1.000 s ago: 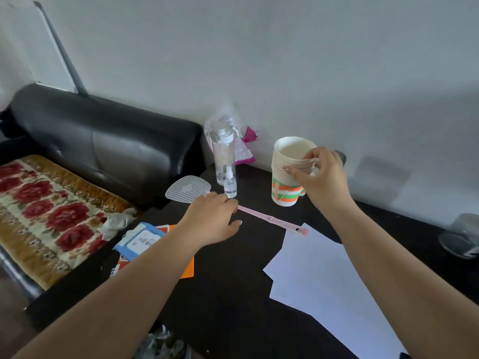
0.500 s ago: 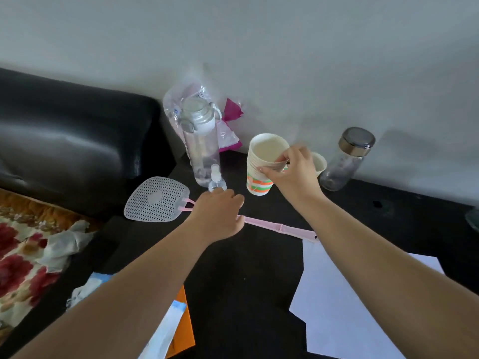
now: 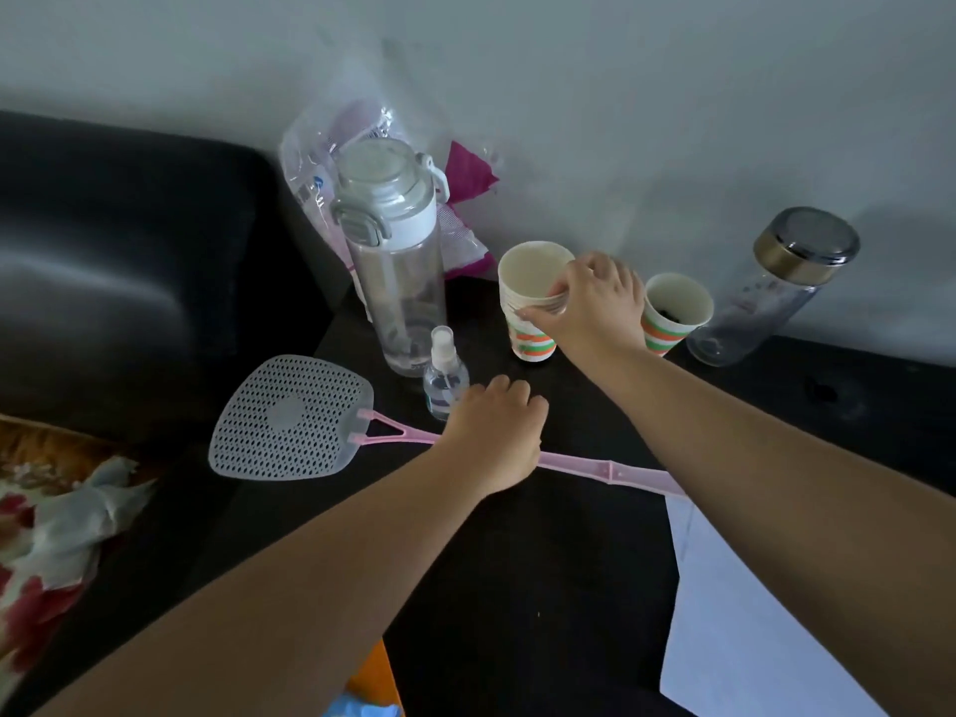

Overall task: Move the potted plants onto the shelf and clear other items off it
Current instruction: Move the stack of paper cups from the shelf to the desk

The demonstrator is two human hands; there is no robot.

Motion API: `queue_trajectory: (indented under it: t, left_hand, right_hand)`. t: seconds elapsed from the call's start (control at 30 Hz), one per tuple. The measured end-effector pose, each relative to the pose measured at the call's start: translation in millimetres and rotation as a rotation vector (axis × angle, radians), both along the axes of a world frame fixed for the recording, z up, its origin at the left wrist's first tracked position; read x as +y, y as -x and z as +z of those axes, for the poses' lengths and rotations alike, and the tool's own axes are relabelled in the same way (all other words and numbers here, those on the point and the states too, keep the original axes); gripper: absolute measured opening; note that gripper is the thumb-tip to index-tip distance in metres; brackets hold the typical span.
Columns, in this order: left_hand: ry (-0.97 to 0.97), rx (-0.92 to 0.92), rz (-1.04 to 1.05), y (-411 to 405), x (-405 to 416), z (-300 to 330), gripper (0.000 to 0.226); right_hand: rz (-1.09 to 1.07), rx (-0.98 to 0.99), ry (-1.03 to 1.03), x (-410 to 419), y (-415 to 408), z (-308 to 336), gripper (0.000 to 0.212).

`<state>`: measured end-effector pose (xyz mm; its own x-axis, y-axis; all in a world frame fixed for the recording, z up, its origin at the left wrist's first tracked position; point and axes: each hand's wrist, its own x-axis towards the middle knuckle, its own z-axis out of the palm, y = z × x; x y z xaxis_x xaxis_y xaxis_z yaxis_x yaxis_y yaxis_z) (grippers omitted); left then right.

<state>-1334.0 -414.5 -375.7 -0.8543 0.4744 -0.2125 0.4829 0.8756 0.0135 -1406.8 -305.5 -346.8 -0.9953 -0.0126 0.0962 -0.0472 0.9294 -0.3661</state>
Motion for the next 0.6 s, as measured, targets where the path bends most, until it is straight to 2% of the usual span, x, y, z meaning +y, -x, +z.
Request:
queue_trajectory:
  t: [0.23, 0.37, 0.6]
  left_hand:
    - [-0.008, -0.197, 0.099, 11.9, 10.4, -36.6, 0.073]
    - [-0.022, -0.196, 0.181, 16.7, 4.8, -53.7, 0.077]
    - [-0.017, -0.174, 0.196, 19.3, 5.7, -60.8, 0.077]
  right_hand:
    - [-0.021, 0.019, -0.053, 5.9, 18.7, -11.4, 0.048]
    - [-0.025, 0.005, -0.064, 10.5, 23.2, -13.2, 0.049]
    - [-0.02, 0.058, -0.03, 7.0, 26.7, -19.5, 0.048]
